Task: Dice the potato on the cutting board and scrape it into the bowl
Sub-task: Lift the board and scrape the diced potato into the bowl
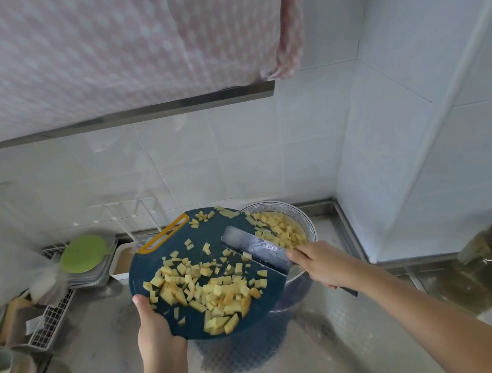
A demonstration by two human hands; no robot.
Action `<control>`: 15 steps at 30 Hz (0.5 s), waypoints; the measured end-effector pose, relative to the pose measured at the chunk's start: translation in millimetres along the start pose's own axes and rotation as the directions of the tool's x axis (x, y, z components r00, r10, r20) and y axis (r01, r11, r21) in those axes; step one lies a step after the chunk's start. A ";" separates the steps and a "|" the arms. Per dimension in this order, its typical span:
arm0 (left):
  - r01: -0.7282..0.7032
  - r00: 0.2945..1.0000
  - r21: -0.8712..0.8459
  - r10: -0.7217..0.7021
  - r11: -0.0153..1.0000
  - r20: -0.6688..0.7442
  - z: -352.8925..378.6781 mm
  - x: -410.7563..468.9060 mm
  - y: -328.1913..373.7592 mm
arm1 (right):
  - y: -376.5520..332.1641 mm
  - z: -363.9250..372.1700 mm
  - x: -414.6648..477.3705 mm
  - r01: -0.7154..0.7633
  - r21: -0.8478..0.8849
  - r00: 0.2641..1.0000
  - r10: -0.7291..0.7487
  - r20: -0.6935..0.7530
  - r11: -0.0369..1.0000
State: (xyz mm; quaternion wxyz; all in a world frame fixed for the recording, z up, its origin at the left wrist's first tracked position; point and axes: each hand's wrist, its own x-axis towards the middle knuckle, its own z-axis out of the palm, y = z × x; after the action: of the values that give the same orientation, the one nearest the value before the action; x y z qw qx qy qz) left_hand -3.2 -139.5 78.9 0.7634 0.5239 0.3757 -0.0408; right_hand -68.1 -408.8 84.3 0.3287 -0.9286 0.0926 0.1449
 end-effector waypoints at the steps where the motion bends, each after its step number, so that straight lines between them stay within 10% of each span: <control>1: -0.004 1.000 -0.001 0.004 1.000 -0.002 -0.5 0.7 0.7 | 3.3 -1.0 5.1 -0.010 -0.023 1.000 0.010 -0.024 1.000; 15: 0.009 0.999 -0.046 -0.011 0.999 -0.038 -5.8 6.5 12.6 | 34.6 -6.2 41.1 -0.108 -0.274 0.958 0.026 -0.286 0.956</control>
State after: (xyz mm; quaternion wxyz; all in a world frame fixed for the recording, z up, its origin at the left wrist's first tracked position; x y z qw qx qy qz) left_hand 4.1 -126.9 83.7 0.7678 0.5049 0.3936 -0.0262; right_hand -37.4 -442.4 55.2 0.1692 -0.9738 0.1477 0.0358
